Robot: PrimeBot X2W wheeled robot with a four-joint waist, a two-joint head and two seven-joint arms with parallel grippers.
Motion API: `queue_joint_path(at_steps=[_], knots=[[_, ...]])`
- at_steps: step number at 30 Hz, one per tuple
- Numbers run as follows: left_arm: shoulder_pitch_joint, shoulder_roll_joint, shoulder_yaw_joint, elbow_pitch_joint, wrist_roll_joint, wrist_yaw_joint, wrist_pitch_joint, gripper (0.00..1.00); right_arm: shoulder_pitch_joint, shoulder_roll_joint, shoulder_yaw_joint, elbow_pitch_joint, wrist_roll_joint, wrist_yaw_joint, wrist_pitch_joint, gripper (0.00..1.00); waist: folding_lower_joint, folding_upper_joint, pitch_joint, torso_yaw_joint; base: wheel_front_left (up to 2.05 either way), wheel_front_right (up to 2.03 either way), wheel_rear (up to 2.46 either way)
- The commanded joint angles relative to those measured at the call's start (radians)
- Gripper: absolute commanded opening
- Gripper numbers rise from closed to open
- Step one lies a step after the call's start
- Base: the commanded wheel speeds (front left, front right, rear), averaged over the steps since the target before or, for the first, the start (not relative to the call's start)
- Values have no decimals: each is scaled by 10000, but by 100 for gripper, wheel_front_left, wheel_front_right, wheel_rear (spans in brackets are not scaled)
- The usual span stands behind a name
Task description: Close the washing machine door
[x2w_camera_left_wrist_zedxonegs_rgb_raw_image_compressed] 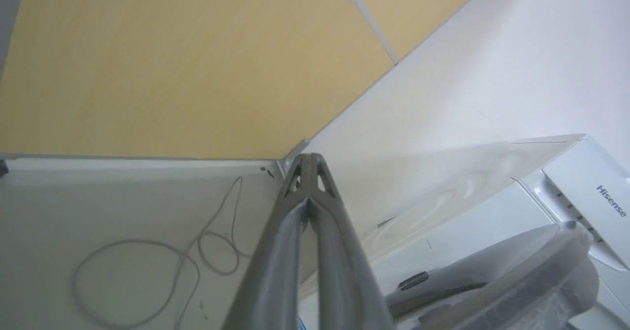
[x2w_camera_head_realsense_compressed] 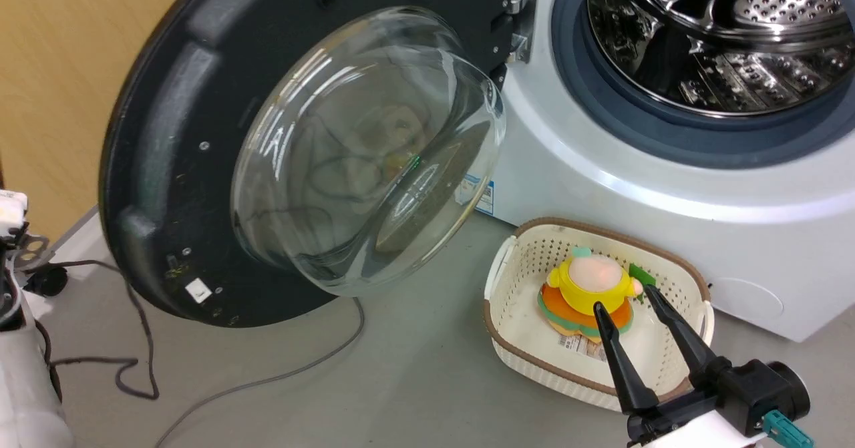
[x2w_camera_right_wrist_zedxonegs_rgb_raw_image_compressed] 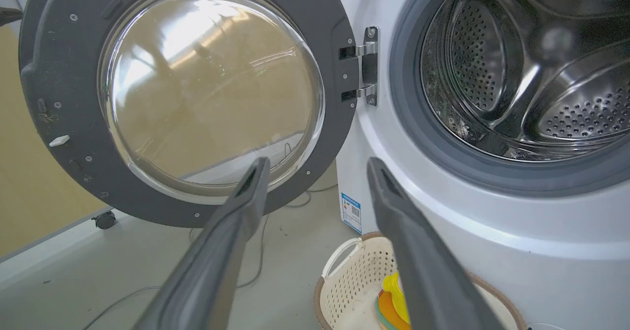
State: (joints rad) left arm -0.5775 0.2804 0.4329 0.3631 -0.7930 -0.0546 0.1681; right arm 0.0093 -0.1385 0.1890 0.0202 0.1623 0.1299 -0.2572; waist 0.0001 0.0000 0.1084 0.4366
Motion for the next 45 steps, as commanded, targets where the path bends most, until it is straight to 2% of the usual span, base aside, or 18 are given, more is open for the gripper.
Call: queue_joint_path(at_steps=[1,6,7,9,14,23,29,34,40,45], knots=[[-330,29,181,487,-548,103,569,0,-178,-79,20,-20,50,8,-45,100,-1,0,82,-70,0,0,0],[-728,61,340,1523,-1793,216,2497,0,-251,-124,37,14,55,8,-45,100,-1,0,160,-148,0,0,0],[-729,5,419,1651,-2479,134,3518,0,-253,-107,10,38,58,8,-45,100,-1,0,143,-183,0,0,0],[-621,-48,415,1598,-2856,76,4172,0,-238,-87,-14,56,65,8,-45,100,-1,0,101,-192,0,0,0],[-82,-159,314,1067,-3610,5,5729,0,-181,10,-105,130,93,8,-45,100,-1,0,-81,-223,0,0,0],[1255,-443,-127,-484,-4114,309,7573,0,23,262,-448,196,118,8,-46,100,-1,0,-604,-367,0,0,0],[2329,-916,-663,-1769,-4286,591,8566,0,242,415,-793,199,60,8,-46,100,-1,0,-878,-548,0,0,0],[3096,-1534,-1082,-2882,-4428,972,9004,0,399,504,-1010,230,44,8,-46,100,-1,0,-1047,-767,0,0,0],[3958,-2035,-1717,-4022,-4582,1395,9232,0,471,585,-1140,196,67,8,-46,100,-1,0,-1123,-1183,0,0,0],[4437,-2229,-2198,-4481,-4974,1636,9063,0,437,569,-1120,175,43,8,-46,100,-1,0,-1044,-1718,0,0,0]])
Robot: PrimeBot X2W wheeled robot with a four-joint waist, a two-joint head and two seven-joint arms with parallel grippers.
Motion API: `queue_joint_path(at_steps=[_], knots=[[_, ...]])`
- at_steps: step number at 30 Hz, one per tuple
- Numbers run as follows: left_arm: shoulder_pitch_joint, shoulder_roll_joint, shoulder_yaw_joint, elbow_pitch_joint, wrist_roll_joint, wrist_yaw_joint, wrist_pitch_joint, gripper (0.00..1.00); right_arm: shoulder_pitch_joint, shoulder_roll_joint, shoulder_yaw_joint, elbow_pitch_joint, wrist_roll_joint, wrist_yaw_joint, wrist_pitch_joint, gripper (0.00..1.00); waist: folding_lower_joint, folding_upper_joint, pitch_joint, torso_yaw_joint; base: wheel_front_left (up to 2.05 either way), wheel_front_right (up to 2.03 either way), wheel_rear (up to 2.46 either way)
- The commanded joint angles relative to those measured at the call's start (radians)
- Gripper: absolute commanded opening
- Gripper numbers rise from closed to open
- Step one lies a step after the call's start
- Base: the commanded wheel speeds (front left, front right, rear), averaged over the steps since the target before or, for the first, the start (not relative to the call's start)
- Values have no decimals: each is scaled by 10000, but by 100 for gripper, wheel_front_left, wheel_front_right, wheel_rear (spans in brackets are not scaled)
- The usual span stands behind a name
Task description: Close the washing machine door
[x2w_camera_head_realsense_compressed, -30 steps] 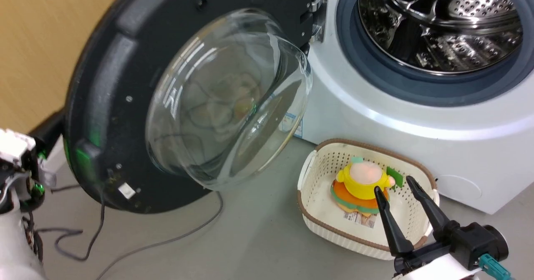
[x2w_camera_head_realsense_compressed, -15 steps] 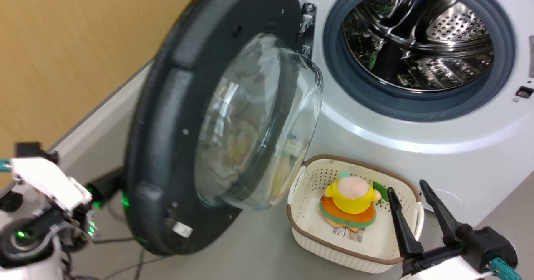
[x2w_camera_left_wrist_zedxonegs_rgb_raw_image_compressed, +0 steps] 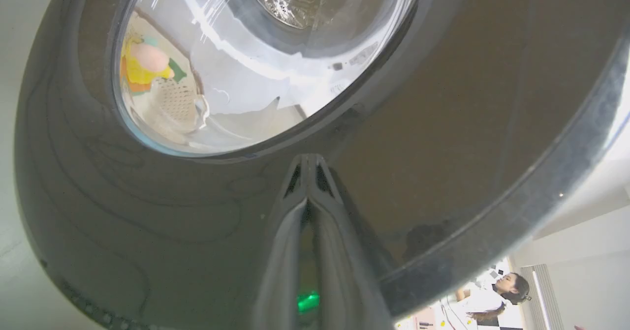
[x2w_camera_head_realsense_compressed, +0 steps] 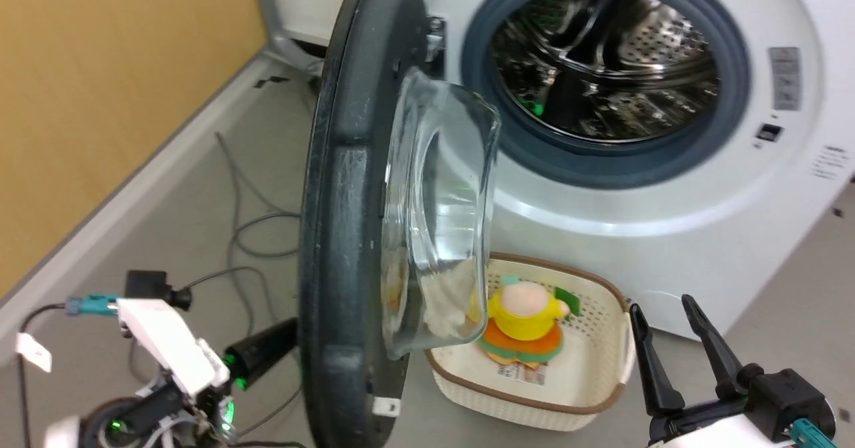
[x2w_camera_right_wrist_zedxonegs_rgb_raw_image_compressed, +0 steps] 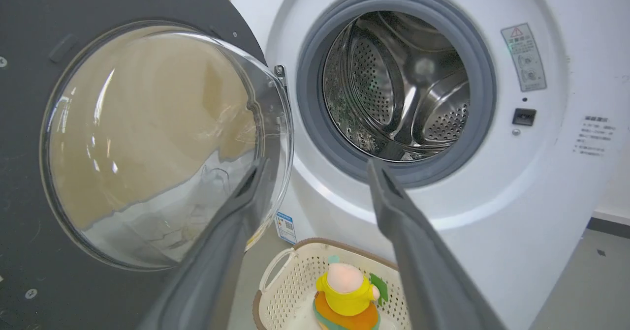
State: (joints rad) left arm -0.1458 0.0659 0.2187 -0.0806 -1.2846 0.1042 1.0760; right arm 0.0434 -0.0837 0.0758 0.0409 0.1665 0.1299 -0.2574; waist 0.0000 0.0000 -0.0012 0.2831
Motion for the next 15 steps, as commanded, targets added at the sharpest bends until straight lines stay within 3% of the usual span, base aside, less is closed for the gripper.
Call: queue_joint_path(at_steps=[1,15], knots=[[204,-103,-195,-88,-118,58,-94,0,85,1,19,-30,-10,8,-44,100,0,0,84,-299,0,0,0],[621,-154,-2292,206,-982,-412,-2437,0,-187,-153,132,-43,-55,8,-44,100,0,0,667,-2522,0,0,0]])
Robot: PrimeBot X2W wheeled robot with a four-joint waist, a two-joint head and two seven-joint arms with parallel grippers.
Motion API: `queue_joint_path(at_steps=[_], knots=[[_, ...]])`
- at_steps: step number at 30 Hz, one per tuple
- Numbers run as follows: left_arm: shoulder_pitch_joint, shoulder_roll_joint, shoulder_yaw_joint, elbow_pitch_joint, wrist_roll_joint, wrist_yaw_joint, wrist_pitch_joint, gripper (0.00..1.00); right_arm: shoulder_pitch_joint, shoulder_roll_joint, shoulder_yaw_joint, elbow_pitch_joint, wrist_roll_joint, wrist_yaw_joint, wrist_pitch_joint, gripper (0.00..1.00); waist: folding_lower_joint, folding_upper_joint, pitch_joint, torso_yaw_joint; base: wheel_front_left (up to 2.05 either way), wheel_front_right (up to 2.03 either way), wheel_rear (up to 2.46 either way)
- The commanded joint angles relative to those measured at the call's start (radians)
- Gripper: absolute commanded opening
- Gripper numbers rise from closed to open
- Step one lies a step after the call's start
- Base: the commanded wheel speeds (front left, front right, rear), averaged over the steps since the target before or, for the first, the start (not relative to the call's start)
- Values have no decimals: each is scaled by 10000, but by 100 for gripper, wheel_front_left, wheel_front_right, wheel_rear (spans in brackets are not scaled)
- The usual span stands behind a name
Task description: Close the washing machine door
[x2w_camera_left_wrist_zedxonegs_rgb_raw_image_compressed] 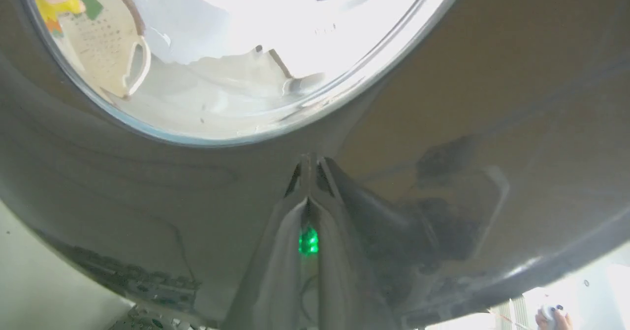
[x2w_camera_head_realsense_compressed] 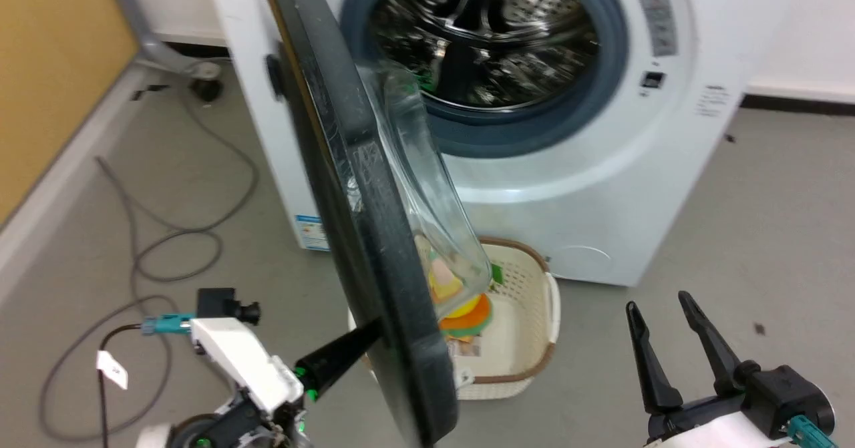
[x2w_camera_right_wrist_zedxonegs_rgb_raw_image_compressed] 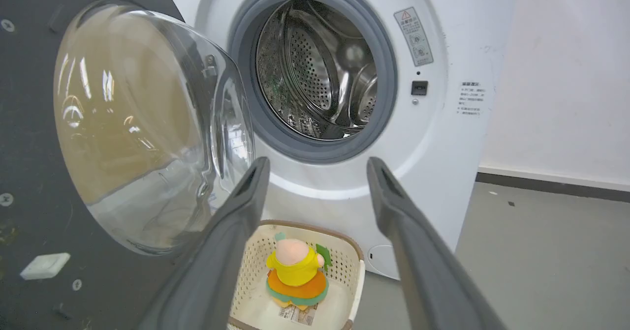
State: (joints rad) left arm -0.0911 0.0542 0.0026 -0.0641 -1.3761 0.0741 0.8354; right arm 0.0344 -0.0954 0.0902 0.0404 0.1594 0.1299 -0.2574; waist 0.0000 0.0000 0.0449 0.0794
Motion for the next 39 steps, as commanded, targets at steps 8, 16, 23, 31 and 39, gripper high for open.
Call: queue_joint_path(at_steps=[8,16,23,31,39], knots=[[-401,-38,-1577,590,-942,-434,-1926,0,-188,-37,-67,-64,-5,8,-44,100,0,0,682,-1837,0,0,0],[-1910,-39,-2643,1871,-2370,-414,-4972,0,-291,74,-35,-89,37,8,-44,100,0,0,1183,-3068,0,0,0],[-3362,-39,-3255,3373,-2802,-711,-7110,0,-347,200,139,-76,61,8,-44,100,0,0,1433,-3783,0,0,0],[-5339,-39,-4236,5290,-3267,-1379,-9148,0,-489,302,255,-52,73,8,-44,100,0,0,1639,-4082,0,0,0],[-5914,-37,-4868,6231,-3306,-1775,-9207,0,-522,357,244,-53,92,8,-44,100,0,0,1564,-3706,0,0,0]])
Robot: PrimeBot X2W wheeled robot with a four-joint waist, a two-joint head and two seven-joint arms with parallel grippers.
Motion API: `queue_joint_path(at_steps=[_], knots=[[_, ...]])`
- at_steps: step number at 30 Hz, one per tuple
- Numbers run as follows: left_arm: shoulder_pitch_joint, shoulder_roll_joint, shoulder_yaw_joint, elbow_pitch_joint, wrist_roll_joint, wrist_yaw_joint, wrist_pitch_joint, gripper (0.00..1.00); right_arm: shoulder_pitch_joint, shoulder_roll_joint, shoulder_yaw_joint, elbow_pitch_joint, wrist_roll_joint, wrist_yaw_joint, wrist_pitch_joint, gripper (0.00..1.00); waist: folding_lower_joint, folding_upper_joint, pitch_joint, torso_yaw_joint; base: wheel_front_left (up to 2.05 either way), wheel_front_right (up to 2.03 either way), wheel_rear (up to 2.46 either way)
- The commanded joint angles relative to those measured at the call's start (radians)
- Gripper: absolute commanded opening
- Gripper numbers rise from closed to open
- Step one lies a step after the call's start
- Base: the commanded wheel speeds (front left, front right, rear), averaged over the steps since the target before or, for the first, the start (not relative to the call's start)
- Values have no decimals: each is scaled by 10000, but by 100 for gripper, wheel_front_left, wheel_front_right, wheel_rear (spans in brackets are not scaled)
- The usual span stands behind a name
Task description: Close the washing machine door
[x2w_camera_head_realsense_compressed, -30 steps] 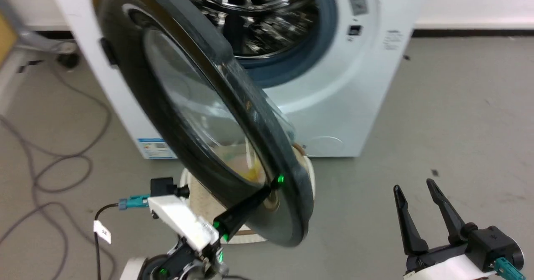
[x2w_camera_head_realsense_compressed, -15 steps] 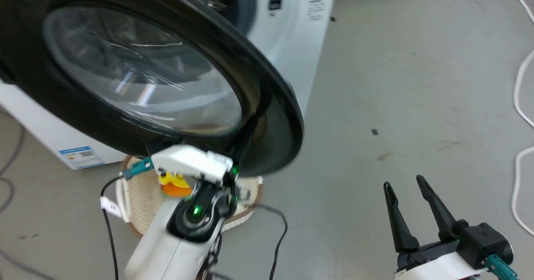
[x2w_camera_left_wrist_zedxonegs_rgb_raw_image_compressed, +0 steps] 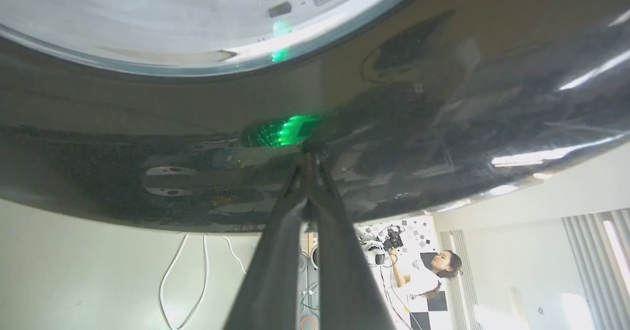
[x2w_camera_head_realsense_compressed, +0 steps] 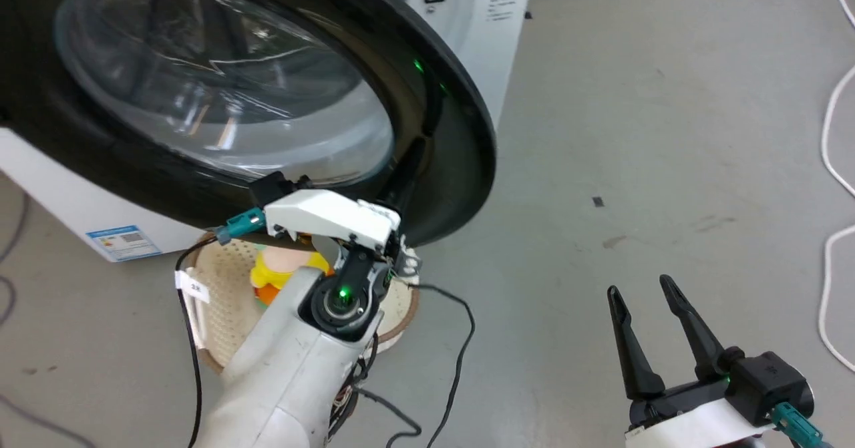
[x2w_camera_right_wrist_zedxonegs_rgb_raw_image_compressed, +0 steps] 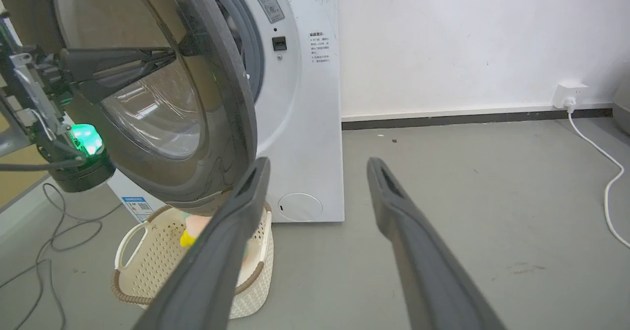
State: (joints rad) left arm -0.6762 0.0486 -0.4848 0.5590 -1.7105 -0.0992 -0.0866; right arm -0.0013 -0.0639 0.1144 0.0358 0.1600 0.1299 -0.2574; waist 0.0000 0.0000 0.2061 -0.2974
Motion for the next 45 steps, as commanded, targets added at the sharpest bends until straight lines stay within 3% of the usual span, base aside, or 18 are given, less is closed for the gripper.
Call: queue_joint_path(at_steps=[1,9,13,15,18,22,26,31,32,33,34,45], knots=[[-10,41,-91,49,127,-93,70,0,-153,48,-4,-2,82,8,-44,100,0,0,-103,144,0,0,0],[1146,1104,-1438,-492,2297,-289,-595,0,103,-21,-142,-26,56,8,-44,100,0,0,-841,1126,0,0,0],[1730,2125,-2113,-1204,4157,-275,-1404,0,243,-127,-183,-73,69,8,-44,100,0,0,-1158,1743,0,0,0],[1937,2637,-2061,-1547,5327,30,-1670,0,295,-191,-190,-93,79,8,-44,100,0,0,-1265,2048,0,0,0],[2392,3075,-1211,-2478,7133,657,-1742,0,329,-249,-220,-149,81,8,-44,100,0,0,-1353,2452,0,0,0],[3649,3019,481,-4057,9260,1230,-1748,0,351,-328,-197,-170,106,8,-44,100,0,0,-1464,2859,0,0,0],[4895,2714,1705,-5134,10786,1392,-1749,0,386,-371,-165,-152,121,8,-44,100,0,0,-1541,3187,0,0,0],[6043,2411,2341,-5642,12469,1481,-1750,0,442,-386,-99,-100,126,8,-44,100,0,0,-1661,3428,0,0,0],[6240,2331,2400,-5692,12742,1511,-1750,31,448,-383,-84,-90,125,8,-44,100,0,0,-1676,3447,0,0,0],[6414,2271,2437,-5733,13052,1551,-1751,92,454,-379,-71,-81,125,8,-44,100,0,0,-1694,3466,0,0,0],[6580,2188,2454,-5765,13312,1585,-1751,100,462,-377,-60,-72,125,8,-44,100,0,0,-1716,3482,0,0,0],[7362,1371,2818,-5783,14703,1412,-1751,100,488,-420,-36,-62,176,8,-44,100,0,0,-1639,3557,0,0,0]])
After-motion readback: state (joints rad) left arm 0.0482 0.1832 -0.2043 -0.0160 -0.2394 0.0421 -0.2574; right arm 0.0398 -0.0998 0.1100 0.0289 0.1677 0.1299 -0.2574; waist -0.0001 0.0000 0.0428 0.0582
